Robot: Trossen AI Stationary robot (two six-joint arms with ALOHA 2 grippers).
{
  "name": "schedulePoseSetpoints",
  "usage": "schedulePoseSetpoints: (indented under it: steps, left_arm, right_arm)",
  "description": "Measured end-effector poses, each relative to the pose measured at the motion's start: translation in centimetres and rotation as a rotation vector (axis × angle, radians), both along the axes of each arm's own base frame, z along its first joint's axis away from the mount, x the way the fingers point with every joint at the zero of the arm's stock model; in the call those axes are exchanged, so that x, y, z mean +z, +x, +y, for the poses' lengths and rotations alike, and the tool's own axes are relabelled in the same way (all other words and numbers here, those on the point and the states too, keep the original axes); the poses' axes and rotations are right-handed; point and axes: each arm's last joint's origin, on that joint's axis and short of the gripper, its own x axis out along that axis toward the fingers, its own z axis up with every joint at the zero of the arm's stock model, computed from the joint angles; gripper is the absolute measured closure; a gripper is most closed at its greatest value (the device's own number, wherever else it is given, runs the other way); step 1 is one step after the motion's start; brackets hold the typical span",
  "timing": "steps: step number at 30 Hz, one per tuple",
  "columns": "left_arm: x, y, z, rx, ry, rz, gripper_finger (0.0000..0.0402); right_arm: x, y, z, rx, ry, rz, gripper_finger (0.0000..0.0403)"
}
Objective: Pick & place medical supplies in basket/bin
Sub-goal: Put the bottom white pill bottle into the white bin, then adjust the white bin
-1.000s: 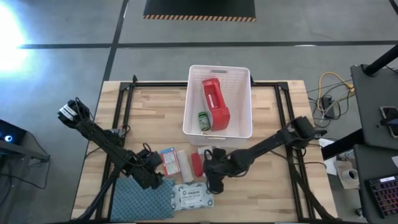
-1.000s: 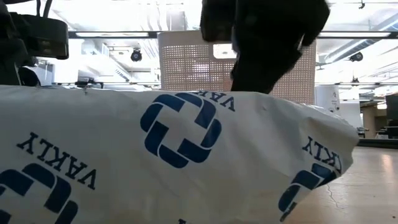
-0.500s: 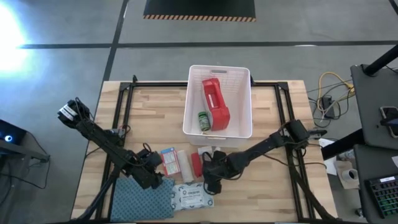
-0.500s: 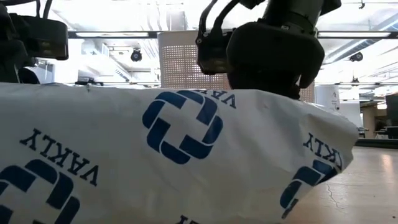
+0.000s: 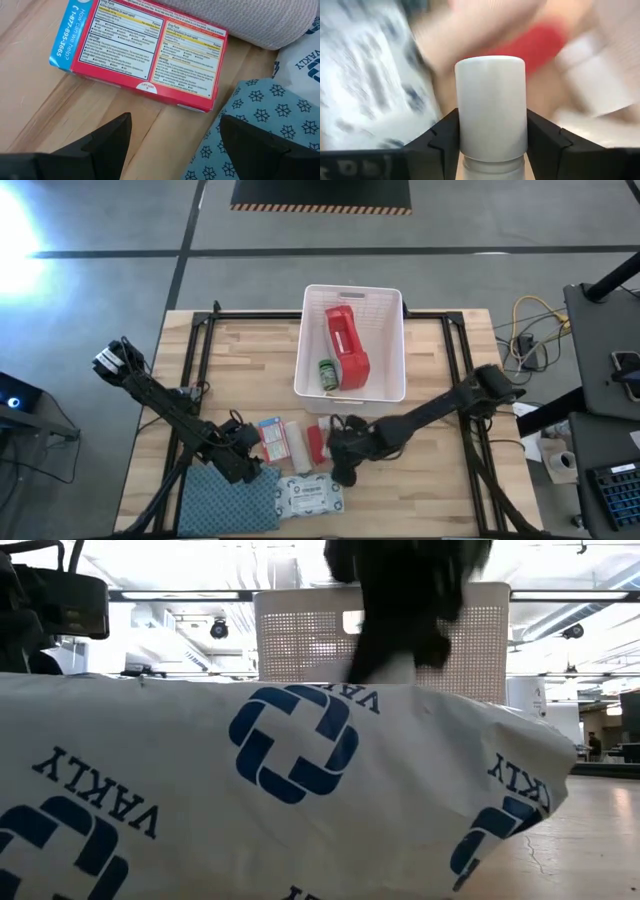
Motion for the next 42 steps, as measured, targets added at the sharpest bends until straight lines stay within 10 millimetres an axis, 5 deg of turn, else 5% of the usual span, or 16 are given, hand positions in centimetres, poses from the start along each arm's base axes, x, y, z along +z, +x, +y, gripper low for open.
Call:
schedulePoseSetpoints:
  steps: [8,12,17,22,33,37,42]
  left_arm:
    - [0.1,0.2,-0.1,0.015,0.005,-0.042,0.0121]
    - [0.3,0.4,-0.2,0.022,0.001,-0.069,0.0121]
    - [0.3,0.5,-0.2,0.023,-0.006,-0.076,0.0121]
    - [0.3,0.5,-0.2,0.058,-0.032,-0.082,0.0121]
    - [0.3,0.5,0.1,0.195,-0.065,-0.094,0.0121]
    - [-0.2,0.6,1.2,0.366,-0.128,-0.052,0.0121]
    - [0.2,1.1,0.9,0.337,-0.153,-0.069,0.0121]
  right_arm:
    - [12.9,-5.0,-3.9,-0.300,-0.158,-0.451,0.0215]
    - [16.4,-7.7,-7.7,-0.521,-0.299,-0.567,0.0212]
    - [16.0,-8.1,-12.1,-0.473,-0.204,-0.454,0.0168]
    - [15.4,-8.3,-14.1,-0.489,-0.215,-0.368,0.0112]
    - [15.4,-9.7,-13.9,-0.470,-0.257,-0.298,0.0081]
    - [14.6,-10.5,-13.3,-0.497,-0.157,-0.206,0.0081]
    - [13.6,-11.9,-11.2,-0.478,-0.035,-0.042,0.0081]
